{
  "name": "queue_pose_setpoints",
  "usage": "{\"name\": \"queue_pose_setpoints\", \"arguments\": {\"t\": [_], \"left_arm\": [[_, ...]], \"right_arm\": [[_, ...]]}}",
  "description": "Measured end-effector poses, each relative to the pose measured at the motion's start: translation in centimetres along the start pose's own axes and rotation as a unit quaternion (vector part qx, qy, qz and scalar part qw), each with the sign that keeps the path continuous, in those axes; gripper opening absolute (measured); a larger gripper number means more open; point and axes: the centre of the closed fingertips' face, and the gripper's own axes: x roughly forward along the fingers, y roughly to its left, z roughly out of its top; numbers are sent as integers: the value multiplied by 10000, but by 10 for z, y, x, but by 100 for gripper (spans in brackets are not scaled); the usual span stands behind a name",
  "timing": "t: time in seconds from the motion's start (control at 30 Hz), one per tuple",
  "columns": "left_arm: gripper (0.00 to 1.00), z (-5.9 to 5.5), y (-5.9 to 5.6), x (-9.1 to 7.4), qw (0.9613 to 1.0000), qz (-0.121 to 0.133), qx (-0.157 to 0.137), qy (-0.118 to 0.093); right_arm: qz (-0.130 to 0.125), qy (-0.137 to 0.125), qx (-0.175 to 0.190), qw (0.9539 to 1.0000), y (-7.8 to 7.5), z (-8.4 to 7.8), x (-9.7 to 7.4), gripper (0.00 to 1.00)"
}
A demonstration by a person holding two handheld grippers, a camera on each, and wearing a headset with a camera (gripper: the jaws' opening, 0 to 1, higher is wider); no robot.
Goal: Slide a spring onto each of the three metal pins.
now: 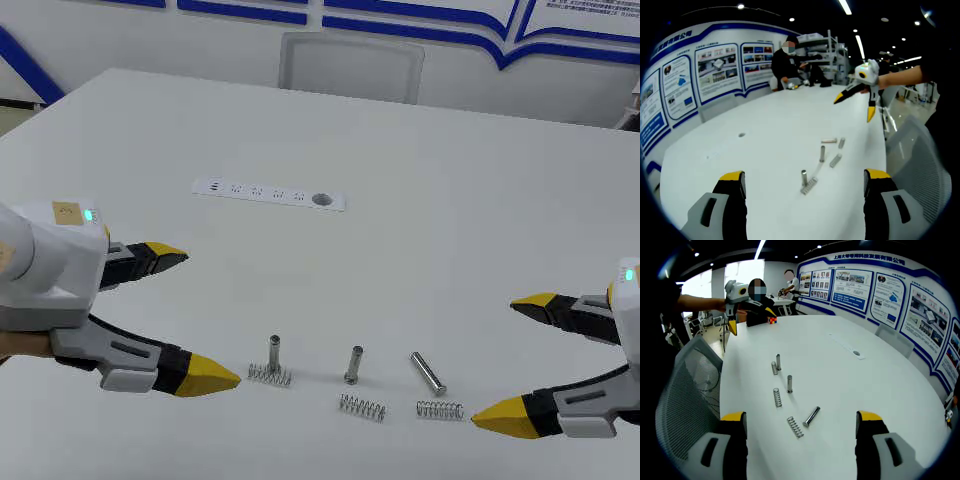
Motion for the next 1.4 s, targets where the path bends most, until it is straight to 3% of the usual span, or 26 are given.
{"name": "queue_pose_setpoints", "arguments": {"t": [0.57, 0.8, 0.97, 1.17, 1.4], "left_arm": [[100, -3, -2, -5, 10000, 41, -7, 8], [99, -10, -1, -7, 9999, 81, -35, 70], [99, -9, -1, -4, 9999, 87, -42, 42], [99, -3, -2, 3, 10000, 72, -28, -41], [99, -4, -2, 6, 10000, 18, -19, 15]], "right_arm": [[100, 59, -79, 9999, 7, 3, 6, 91], [75, 41, -86, 9999, 4, 4, 4, 91], [6, -87, 32, 10000, 1, 9, 1, 91], [-6, -62, 113, 9999, -1, 4, 0, 90], [-22, -91, 241, 9997, -4, 3, 4, 89]]}}
